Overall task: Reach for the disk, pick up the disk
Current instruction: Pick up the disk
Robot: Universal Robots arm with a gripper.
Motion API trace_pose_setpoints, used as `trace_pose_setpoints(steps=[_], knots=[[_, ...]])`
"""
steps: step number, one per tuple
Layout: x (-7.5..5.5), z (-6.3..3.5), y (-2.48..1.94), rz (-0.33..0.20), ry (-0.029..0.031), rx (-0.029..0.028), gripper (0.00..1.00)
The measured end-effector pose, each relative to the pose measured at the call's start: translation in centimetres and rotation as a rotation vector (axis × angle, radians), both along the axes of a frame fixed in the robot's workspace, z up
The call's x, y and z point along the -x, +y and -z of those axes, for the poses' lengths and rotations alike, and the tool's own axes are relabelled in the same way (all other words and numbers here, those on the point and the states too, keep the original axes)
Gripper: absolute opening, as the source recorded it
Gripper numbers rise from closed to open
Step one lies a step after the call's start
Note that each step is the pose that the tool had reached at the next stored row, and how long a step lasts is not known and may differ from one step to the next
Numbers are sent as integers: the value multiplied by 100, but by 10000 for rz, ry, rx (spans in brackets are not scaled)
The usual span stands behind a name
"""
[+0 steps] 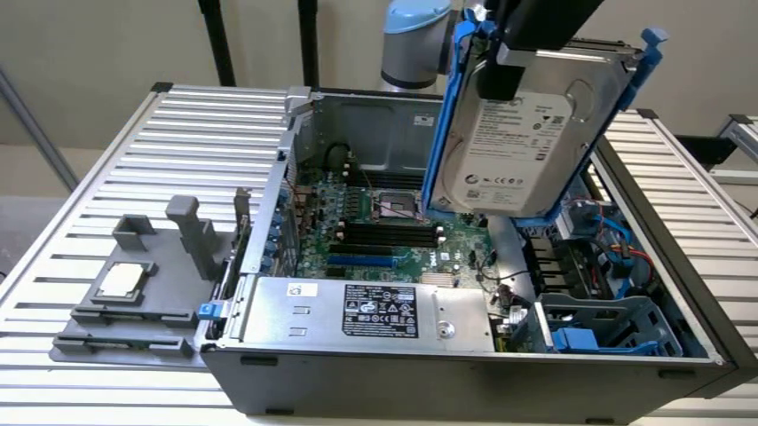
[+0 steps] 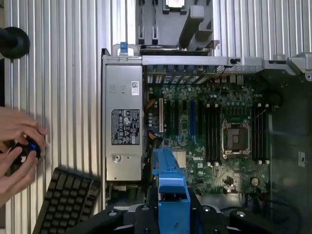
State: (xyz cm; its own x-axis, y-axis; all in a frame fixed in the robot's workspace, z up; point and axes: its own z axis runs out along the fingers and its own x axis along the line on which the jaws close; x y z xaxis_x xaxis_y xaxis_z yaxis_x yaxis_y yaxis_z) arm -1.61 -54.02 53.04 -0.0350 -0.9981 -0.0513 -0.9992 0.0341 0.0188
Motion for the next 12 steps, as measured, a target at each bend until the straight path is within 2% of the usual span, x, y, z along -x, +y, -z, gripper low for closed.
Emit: trace_pose_setpoints(steps=[12], knots=[[-546, 54, -127, 0, 0, 0, 33]])
